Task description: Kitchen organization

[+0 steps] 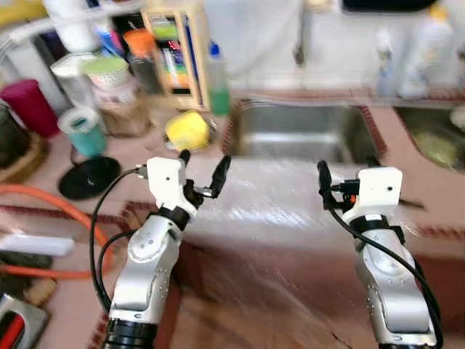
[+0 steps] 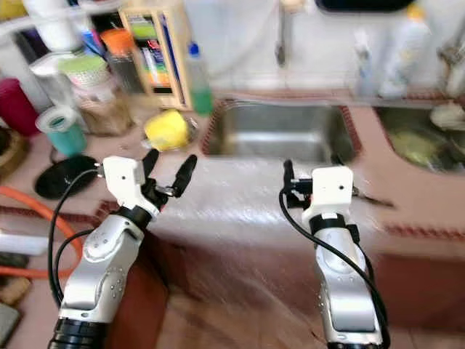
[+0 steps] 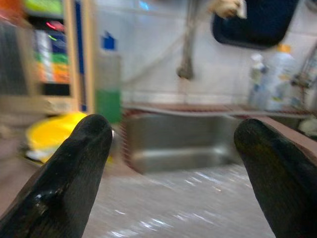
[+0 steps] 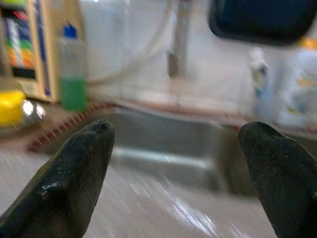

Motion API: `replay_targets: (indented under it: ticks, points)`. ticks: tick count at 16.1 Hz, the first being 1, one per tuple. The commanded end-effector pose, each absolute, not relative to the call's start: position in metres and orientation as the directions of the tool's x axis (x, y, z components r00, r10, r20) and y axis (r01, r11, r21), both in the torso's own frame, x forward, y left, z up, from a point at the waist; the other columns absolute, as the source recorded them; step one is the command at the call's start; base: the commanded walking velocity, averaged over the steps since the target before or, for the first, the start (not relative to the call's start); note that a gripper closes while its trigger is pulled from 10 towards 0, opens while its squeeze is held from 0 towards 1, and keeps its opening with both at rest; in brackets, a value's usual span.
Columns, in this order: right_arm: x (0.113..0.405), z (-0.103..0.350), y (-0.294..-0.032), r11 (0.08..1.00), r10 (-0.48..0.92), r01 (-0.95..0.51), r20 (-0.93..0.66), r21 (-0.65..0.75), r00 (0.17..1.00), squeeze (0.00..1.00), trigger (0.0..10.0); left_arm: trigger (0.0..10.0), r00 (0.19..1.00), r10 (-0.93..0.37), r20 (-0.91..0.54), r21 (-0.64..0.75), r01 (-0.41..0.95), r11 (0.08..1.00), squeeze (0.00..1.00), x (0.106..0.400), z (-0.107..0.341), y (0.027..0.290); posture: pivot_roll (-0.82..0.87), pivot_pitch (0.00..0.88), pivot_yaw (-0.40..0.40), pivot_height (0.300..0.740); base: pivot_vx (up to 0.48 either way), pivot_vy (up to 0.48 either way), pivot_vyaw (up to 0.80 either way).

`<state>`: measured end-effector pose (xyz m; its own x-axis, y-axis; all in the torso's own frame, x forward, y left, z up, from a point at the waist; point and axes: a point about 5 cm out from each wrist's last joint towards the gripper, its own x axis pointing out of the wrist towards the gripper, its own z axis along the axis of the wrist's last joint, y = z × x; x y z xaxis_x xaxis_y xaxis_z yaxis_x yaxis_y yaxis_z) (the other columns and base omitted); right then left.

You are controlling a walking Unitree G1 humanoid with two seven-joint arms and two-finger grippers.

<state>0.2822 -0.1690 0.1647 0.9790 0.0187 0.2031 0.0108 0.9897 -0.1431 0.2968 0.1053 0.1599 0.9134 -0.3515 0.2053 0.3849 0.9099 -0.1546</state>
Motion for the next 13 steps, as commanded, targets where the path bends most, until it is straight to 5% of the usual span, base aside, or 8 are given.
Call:
replay_targets:
  ticks: [1,13]
  points:
    - [0.282,0.165,-0.161,0.991,0.039,-0.011,0.208,-0.132,0.977,0.00,10.0,10.0,0.930,-0.312,0.194,-0.159,0.344,0.926,0.00,0.296,0.157,0.116,-0.01,0.000,0.106,0.740,0.000,0.000,0.00]
    - [0.279,0.166,-0.158,0.992,0.053,-0.029,0.203,-0.120,0.978,0.00,10.0,10.0,0.948,-0.241,0.209,-0.167,0.277,0.946,0.00,0.307,0.167,0.128,0.00,0.000,0.110,0.740,0.000,0.000,0.00]
